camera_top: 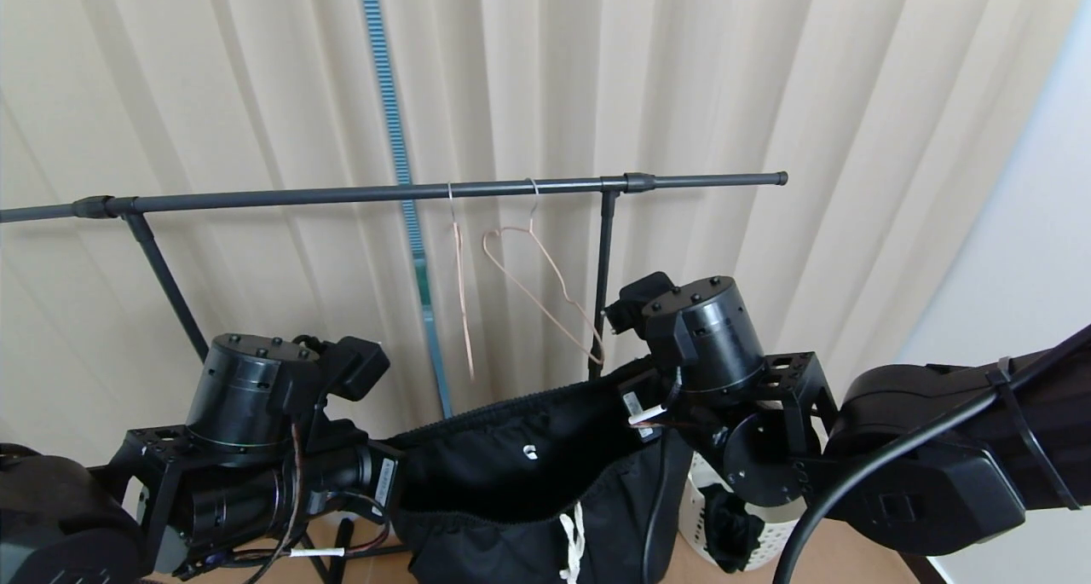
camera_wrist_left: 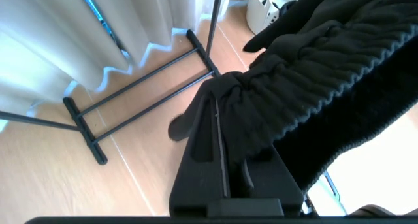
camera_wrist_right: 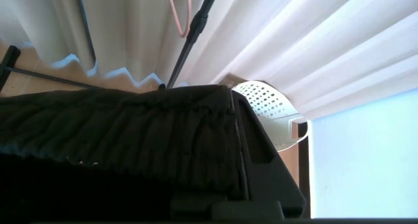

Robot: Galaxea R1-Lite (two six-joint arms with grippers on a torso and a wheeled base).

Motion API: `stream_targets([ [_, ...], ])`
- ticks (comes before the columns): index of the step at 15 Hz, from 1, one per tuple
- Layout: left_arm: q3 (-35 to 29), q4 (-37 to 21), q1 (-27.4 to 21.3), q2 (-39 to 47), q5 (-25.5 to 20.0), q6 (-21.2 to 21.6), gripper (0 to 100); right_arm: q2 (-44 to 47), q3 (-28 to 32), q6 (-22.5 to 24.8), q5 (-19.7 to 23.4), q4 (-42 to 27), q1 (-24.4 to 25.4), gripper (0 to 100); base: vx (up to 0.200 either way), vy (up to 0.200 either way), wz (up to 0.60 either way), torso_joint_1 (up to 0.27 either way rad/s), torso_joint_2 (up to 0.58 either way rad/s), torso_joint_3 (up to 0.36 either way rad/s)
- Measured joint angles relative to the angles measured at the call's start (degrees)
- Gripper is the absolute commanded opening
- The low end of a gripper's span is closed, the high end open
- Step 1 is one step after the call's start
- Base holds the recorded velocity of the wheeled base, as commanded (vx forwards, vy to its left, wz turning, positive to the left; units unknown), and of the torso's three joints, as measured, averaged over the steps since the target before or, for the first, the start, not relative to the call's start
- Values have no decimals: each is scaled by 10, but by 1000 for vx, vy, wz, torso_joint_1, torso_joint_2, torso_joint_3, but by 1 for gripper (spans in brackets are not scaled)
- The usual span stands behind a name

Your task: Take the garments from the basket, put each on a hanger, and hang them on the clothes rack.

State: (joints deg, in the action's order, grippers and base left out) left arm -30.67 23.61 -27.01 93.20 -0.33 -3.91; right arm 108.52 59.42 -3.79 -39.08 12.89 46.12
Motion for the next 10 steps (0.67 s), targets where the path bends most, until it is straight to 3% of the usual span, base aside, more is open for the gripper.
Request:
stream_targets([
  [10,3,0,-1,-17,1,-1,0,0,-2,-1,-6,4,0,0,0,0,0,0,0,0],
])
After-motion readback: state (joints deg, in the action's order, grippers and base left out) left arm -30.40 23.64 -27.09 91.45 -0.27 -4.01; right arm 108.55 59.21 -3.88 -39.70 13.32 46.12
